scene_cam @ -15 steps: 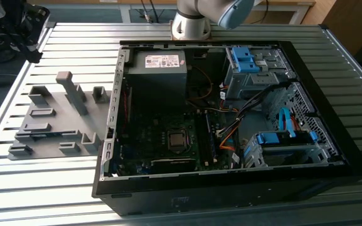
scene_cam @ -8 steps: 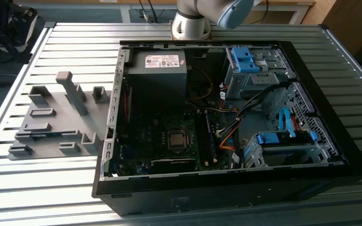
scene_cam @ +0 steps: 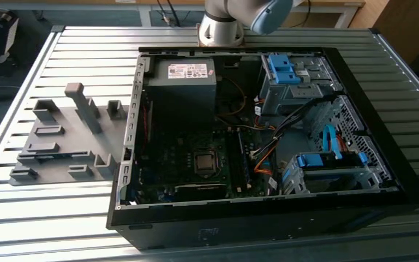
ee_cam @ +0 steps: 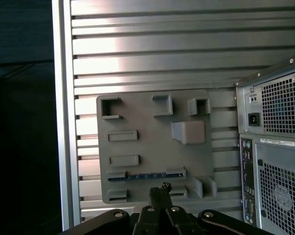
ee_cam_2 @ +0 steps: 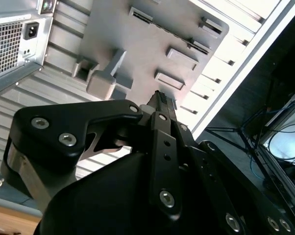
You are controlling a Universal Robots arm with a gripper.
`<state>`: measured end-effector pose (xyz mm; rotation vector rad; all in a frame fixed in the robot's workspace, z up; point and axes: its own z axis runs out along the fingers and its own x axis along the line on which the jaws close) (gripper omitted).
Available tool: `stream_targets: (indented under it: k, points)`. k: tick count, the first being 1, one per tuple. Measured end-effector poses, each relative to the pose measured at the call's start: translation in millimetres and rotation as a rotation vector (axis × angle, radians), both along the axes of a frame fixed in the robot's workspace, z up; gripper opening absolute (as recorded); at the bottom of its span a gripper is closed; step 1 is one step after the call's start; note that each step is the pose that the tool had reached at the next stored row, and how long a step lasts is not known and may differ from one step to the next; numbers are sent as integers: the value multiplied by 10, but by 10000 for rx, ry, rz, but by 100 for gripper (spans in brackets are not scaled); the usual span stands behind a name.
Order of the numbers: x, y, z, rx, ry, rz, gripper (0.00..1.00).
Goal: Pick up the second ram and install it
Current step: 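Reach for the second ram, then pick up the second ram and move it above second insertion slot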
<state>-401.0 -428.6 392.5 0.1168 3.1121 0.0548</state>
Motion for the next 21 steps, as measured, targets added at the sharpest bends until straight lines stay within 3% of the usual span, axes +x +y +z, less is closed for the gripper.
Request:
stream_targets:
  k: [21]
  points:
    - [-77, -3, 0, -1, 1, 46, 11]
